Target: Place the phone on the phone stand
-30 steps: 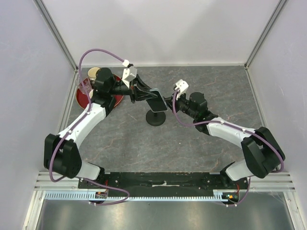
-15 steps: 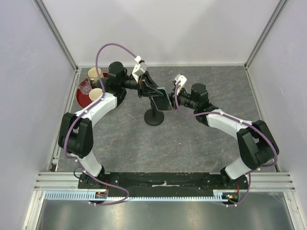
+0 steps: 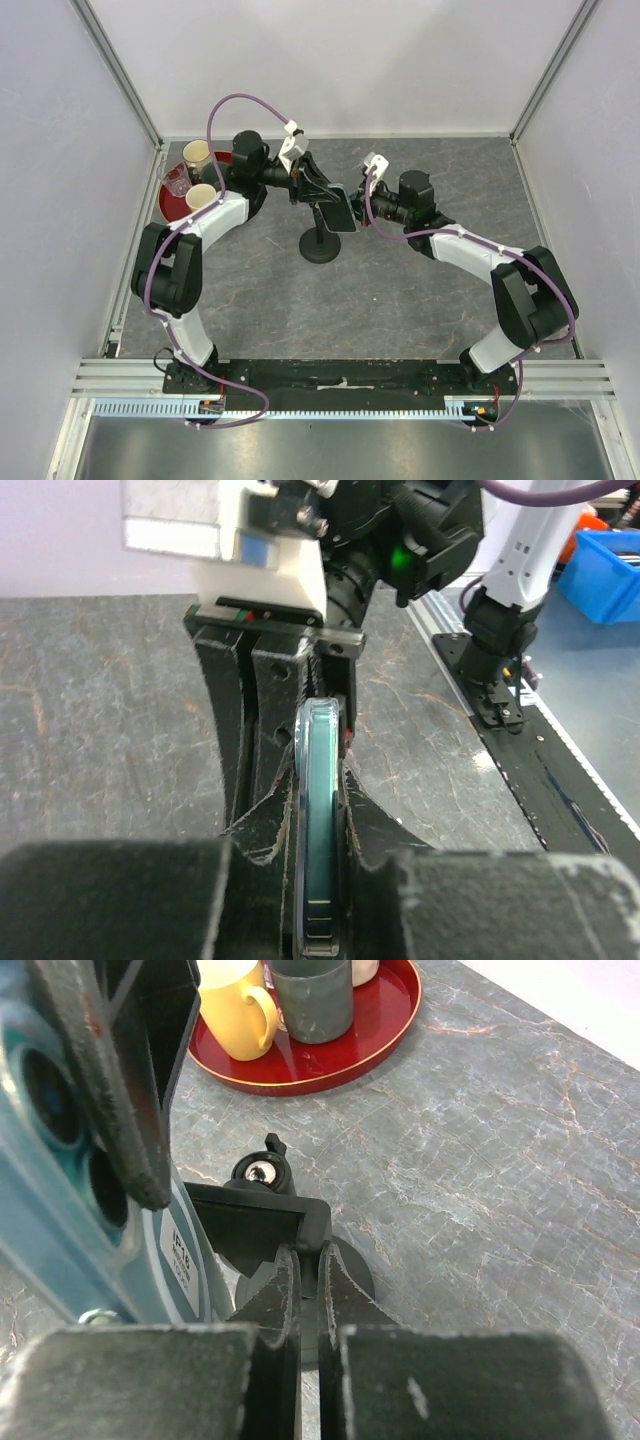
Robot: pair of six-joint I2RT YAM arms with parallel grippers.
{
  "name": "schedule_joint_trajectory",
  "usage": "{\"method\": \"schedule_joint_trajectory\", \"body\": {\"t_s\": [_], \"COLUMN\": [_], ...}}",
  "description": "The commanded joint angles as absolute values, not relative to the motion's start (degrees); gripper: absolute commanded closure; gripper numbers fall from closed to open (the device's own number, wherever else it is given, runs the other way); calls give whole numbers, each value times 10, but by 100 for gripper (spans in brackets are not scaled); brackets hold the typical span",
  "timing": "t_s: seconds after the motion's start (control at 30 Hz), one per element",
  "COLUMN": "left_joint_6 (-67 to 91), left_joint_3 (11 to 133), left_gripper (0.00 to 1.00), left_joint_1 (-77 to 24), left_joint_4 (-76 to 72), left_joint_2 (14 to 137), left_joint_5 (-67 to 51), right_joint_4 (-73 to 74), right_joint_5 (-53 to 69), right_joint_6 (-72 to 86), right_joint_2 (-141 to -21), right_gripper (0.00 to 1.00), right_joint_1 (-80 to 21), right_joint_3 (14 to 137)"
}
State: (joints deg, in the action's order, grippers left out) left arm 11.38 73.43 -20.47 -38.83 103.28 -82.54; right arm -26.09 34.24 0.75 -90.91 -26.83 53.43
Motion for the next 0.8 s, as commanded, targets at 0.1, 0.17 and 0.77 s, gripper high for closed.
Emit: {"method": "schedule_joint_trajectory", "body": {"t_s": [0.1,0.17,0.77], "left_joint_6": [-86,-93,60], "left_joint_3": [701,693,666], "left_gripper": [98,98,98], "left_joint_1": [-193,-193,-378], "left_joint_4": [-244,-204,51], "left_joint_2": [949,937,903], "left_joint_5": [-687,-644,254], "right_joint_4": [-293,-303,-469], "right_joint_5": [313,284,-303], "right_joint_6": [57,64,62], "right_joint_2": [-903,-894,-889], "right_gripper": [100,100,100], "right_joint_1": [-276,-278,-558], "right_joint_3": [508,496,435]}}
